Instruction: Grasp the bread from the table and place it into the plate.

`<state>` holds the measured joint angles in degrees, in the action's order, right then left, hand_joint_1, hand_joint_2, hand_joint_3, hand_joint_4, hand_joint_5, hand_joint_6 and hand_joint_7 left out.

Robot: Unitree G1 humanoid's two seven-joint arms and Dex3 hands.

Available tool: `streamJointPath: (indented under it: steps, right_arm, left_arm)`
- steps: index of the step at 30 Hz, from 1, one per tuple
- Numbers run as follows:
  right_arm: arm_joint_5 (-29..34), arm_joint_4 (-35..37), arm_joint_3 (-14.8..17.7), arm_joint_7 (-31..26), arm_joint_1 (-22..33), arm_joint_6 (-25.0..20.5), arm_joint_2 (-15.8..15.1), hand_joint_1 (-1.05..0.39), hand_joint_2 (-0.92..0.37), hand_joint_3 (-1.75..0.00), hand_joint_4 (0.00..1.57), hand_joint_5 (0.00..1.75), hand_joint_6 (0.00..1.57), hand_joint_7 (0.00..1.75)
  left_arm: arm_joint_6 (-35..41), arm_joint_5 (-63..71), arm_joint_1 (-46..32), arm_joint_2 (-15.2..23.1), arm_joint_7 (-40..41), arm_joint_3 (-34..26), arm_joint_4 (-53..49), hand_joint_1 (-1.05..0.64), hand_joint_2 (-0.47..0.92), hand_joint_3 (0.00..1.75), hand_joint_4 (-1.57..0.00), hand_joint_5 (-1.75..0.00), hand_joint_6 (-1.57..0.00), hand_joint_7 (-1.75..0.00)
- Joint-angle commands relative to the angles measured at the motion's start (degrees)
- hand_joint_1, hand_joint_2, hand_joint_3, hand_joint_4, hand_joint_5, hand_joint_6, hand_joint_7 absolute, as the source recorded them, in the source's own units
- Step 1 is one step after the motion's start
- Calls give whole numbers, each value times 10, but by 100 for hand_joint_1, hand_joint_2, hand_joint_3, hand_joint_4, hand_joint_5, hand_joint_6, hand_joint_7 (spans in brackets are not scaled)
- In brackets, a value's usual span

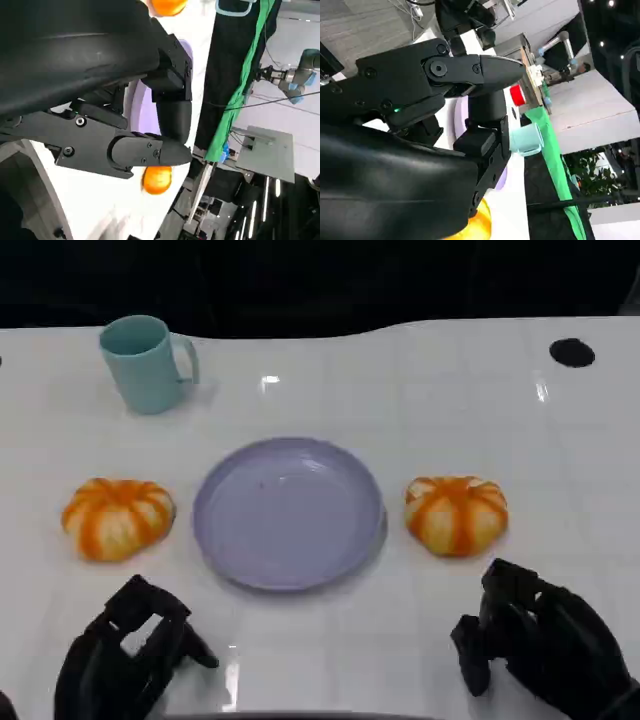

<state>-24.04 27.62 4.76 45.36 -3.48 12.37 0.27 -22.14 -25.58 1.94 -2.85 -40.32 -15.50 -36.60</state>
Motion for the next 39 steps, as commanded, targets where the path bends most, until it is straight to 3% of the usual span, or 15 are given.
streamJointPath:
  steps: [1,20,26,29,33,37,39]
  right_arm:
    - [-1,3,7,3,-4,6,-7,-56,-92,-36,94,175,72,175]
    - [-3,3,10,10,-5,-4,-7,-56,-92,-37,94,175,72,175]
    - [27,-13,2,-4,-10,11,-20,-56,-92,-36,93,175,73,175]
    - [54,-19,-5,-11,-18,41,-32,-55,-92,-30,90,175,71,173]
    - [85,-22,-11,-12,-27,88,-54,-59,-92,-34,76,171,69,145]
    - [110,-44,-11,-31,-27,124,-70,-55,-92,-26,60,141,65,79]
    - [136,-59,-13,-50,-28,145,-82,-51,-92,-23,52,126,58,59]
  left_arm:
    - [-2,-7,2,6,-7,-3,0,-52,92,27,-60,-175,-49,-151]
    - [-2,-2,1,6,-4,-3,1,-53,92,27,-58,-175,-48,-153]
    - [-5,1,2,4,1,-3,0,-53,92,28,-59,-175,-48,-153]
    - [-3,1,3,4,2,-2,0,-53,92,27,-59,-175,-48,-154]
    - [-1,-5,4,2,-4,-3,-2,-52,92,28,-58,-175,-47,-153]
    - [2,-3,3,1,-3,-1,-1,-52,92,28,-58,-175,-47,-153]
    - [0,-3,3,1,-4,-1,-3,-53,92,28,-58,-175,-48,-153]
